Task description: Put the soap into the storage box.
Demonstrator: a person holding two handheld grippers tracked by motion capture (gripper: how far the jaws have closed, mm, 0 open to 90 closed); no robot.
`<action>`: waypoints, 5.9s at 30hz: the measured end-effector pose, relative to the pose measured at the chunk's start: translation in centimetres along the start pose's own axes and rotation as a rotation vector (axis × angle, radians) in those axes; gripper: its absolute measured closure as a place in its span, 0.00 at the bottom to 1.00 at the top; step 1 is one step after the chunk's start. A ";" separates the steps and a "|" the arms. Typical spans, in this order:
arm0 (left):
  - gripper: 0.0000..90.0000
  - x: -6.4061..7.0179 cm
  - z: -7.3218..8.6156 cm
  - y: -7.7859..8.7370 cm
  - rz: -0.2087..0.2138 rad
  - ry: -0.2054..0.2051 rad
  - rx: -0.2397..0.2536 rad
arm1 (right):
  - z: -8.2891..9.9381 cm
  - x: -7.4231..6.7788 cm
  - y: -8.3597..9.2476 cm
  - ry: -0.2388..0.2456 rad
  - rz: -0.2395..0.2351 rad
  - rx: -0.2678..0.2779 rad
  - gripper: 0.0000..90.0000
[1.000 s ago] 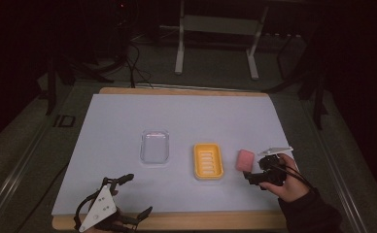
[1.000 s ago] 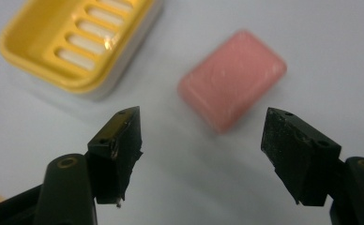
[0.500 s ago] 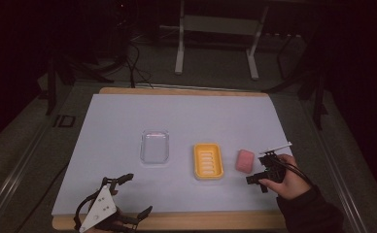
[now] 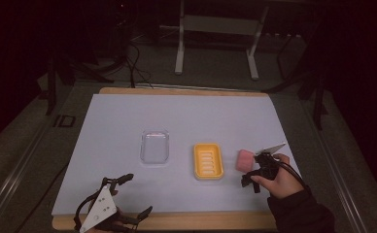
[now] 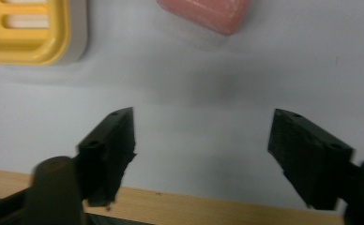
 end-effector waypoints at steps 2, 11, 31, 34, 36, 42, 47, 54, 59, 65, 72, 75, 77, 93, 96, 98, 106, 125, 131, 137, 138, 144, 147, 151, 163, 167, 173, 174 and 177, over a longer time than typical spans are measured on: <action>0.00 0.0 0.0 0.0 -0.002 -0.001 -0.001 | -0.2 -0.3 -0.1 -0.016 -0.004 -0.008 0.25; 0.00 0.0 0.0 0.0 -0.001 -0.001 -0.002 | -1.6 -0.4 -0.7 -0.084 0.044 -0.033 0.32; 0.00 0.1 0.1 0.0 0.007 0.002 -0.004 | -6.8 -0.3 -1.8 -0.199 0.122 0.017 0.26; 0.00 0.1 0.1 0.0 0.007 0.000 -0.006 | -7.6 -0.1 -2.0 -0.222 0.117 0.018 0.27; 0.00 0.0 0.1 0.0 0.007 -0.001 -0.006 | -8.0 0.1 -2.2 -0.238 0.116 0.019 0.29; 0.00 0.1 0.1 0.1 0.011 0.000 -0.007 | -9.0 0.8 -2.8 -0.260 0.134 0.020 0.29; 0.00 0.0 0.1 0.1 0.011 0.002 -0.005 | -9.4 1.6 -3.3 -0.281 0.143 0.010 0.29; 0.00 0.0 0.2 0.0 0.011 -0.001 -0.013 | -9.5 1.9 -4.6 -0.289 0.153 -0.021 0.29; 0.00 0.1 0.2 0.0 0.014 -0.001 -0.017 | -9.4 2.0 -5.0 -0.279 0.168 -0.033 0.33; 0.00 0.1 0.4 -0.1 0.016 -0.004 -0.026 | -9.0 2.4 -5.5 -0.210 0.109 -0.073 0.36; 0.00 0.2 0.4 -0.2 0.019 -0.003 -0.030 | -8.4 2.2 -5.1 -0.189 0.081 -0.104 0.42; 0.00 0.1 0.4 -0.2 0.017 -0.003 -0.031 | -8.4 2.0 -4.8 -0.182 0.076 -0.091 0.42; 0.00 0.1 0.4 -0.2 0.016 -0.004 -0.032 | -8.7 2.2 -4.3 -0.163 0.098 -0.058 0.42; 0.00 0.1 0.5 -0.2 0.009 -0.009 -0.034 | -9.1 1.3 0.4 -0.127 0.118 -0.026 0.42; 0.00 0.1 0.4 -0.2 0.011 -0.007 -0.032 | -9.3 0.9 1.4 -0.117 0.119 -0.011 0.42; 0.00 0.1 0.4 -0.2 0.010 -0.005 -0.031 | -9.4 0.6 2.1 -0.109 0.113 0.006 0.42; 0.00 0.0 0.4 -0.2 0.008 -0.007 -0.032 | -9.9 -1.4 3.9 -0.068 0.083 0.048 0.42; 0.00 0.1 0.4 -0.1 0.011 -0.011 -0.032 | -10.6 -9.8 4.1 0.069 0.024 0.080 0.42; 0.00 0.1 0.4 -0.1 0.012 -0.011 -0.032 | -10.6 -11.2 1.6 0.078 0.014 0.051 0.42; 0.00 0.1 0.4 -0.1 0.013 -0.011 -0.031 | -10.8 -11.2 -0.3 0.065 0.012 0.034 0.42; 0.00 0.1 0.4 -0.1 0.013 -0.011 -0.031 | -10.7 -11.2 -0.6 0.061 0.009 0.025 0.42; 0.00 0.2 0.5 -0.1 0.015 -0.015 -0.036 | -10.5 -10.9 -2.3 0.050 -0.005 0.001 0.42; 0.00 0.2 0.5 -0.2 0.016 -0.015 -0.039 | -10.4 -11.0 -2.9 0.045 -0.012 -0.006 0.42; 0.00 0.2 0.5 -0.2 0.016 -0.017 -0.040 | -10.4 -11.0 -3.5 0.047 0.002 -0.007 0.42; 0.00 0.2 0.7 -0.3 0.015 -0.021 -0.051 | -10.2 -11.1 -4.7 0.044 0.001 -0.033 0.40; 0.00 0.2 0.7 -0.3 0.016 -0.020 -0.049 | -10.6 -11.1 -3.8 0.045 -0.007 -0.011 0.37; 0.00 0.2 0.7 -0.3 0.016 -0.020 -0.051 | -10.8 -10.6 -2.2 0.111 0.005 0.028 0.32; 0.00 0.2 0.7 -0.3 0.016 -0.021 -0.053 | -10.9 -10.6 -2.0 0.133 0.002 0.042 0.31; 0.00 0.2 0.7 -0.3 0.019 -0.022 -0.055 | -10.8 -10.5 -1.1 0.169 -0.018 0.077 0.30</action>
Point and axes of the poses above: each handheld gripper's, and its own axes: y roughly backward along the jaws, z roughly out of its underside, x roughly to its right, the point moved 9 cm from there along -y, roughly forward along the jaws, and after that the axes turned 11 degrees about y, right-handed, at the moved point
